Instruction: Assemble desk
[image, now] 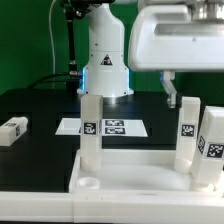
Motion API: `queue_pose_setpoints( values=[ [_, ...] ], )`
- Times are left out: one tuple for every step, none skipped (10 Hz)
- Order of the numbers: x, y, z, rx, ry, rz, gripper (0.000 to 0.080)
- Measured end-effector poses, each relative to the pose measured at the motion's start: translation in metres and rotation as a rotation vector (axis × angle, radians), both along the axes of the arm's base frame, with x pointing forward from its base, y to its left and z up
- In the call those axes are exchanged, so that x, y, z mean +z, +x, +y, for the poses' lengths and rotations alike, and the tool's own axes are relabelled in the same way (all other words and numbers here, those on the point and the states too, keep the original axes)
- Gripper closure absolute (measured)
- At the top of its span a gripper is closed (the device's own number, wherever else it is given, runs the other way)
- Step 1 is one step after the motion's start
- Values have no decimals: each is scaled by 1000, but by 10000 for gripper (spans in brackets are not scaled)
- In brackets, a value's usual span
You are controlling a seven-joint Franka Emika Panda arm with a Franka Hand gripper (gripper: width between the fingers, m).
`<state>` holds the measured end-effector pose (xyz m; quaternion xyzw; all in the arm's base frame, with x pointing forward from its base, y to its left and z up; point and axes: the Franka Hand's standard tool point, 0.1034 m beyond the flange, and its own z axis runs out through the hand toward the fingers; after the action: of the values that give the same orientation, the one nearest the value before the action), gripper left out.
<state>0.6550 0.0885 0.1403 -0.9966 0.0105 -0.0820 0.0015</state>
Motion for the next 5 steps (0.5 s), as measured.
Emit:
queue_pose_setpoints(
  values=[
    [1,3,0,0,-2,63,150],
    [0,3,0,0,-4,106,150],
    [-3,-3,1,-2,-8,197,150],
    [-2,2,4,-3,-11,222,150],
    [-2,6,8,2,-10,207,150]
  ],
)
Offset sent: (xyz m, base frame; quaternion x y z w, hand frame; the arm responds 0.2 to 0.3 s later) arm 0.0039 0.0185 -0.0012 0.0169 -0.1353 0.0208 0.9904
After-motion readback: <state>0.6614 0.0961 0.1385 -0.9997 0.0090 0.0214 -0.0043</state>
